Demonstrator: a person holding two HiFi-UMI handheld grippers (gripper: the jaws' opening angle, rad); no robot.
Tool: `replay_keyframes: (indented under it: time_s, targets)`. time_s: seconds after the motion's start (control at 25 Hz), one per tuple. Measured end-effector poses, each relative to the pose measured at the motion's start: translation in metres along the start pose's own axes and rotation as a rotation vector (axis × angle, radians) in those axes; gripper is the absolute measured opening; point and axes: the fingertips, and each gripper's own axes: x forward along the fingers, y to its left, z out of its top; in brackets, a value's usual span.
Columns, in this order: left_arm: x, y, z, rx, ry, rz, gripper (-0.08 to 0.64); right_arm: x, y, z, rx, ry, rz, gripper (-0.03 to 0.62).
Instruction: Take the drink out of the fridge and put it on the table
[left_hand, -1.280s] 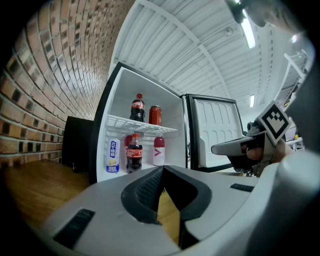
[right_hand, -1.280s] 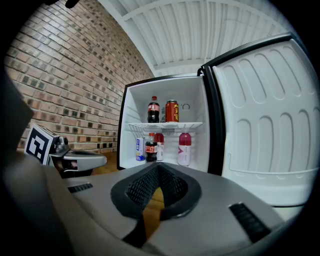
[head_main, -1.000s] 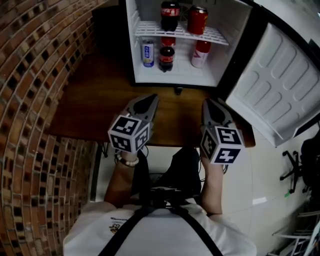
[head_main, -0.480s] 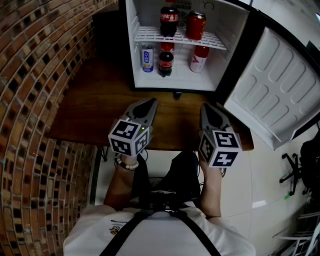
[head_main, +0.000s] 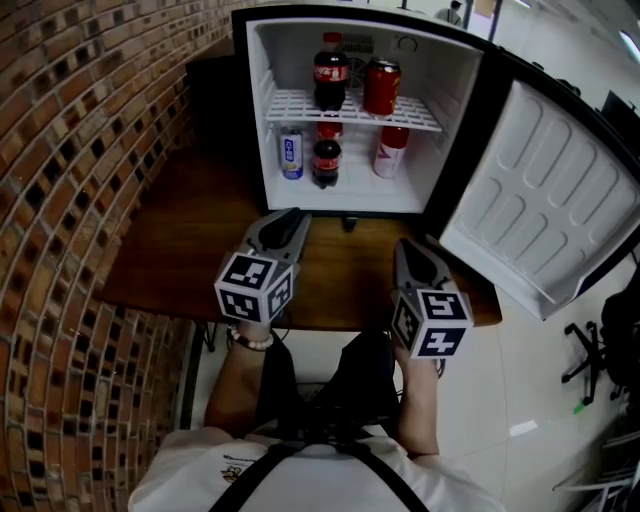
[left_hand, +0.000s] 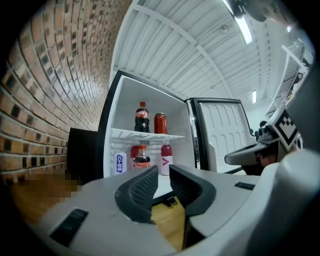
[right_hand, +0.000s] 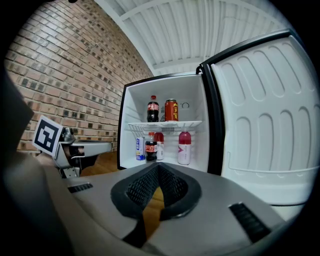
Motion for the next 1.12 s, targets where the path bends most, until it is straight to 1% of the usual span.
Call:
replay_keyframes:
  time_s: [0.04,0.12,0.32,0.44,0.48,0.52,0.72,0.84,1.12]
  targets:
    - [0.003,0.003,0.007,0.006,-0.005,0.002,0.097,0.000,-0.001,0.000,0.002,-0.001,-0.001,-0.008]
    - [0.008,0.009,0.020,0.017,-0.013,0.004,0.147,-0.001,-0.003,0.001,0.006,-0.004,-0.003,-0.008]
    - [0.021,0.018,0.050,0.023,-0.043,-0.009,0.221,-0.001,-0.011,0.001,0.013,-0.006,-0.014,-0.008]
    - [0.034,0.022,0.073,0.020,-0.070,-0.018,0.282,0.000,-0.013,0.002,0.016,-0.010,-0.016,-0.008]
    - [0.038,0.023,0.080,0.023,-0.076,-0.018,0.321,0.000,-0.013,0.002,0.017,-0.012,-0.016,-0.008]
    - [0.043,0.025,0.087,0.027,-0.081,-0.017,0.343,0.000,-0.014,0.002,0.019,-0.013,-0.015,-0.009]
    - [0.068,0.029,0.118,0.054,-0.104,-0.014,0.350,0.001,-0.019,0.000,0.030,-0.011,-0.015,-0.008]
    - [0.086,0.036,0.134,0.062,-0.108,0.001,0.369,0.000,-0.022,-0.002,0.038,-0.013,-0.018,-0.008]
    - [0.125,0.048,0.164,0.078,-0.092,0.027,0.439,0.001,-0.030,-0.006,0.058,-0.011,-0.022,-0.008]
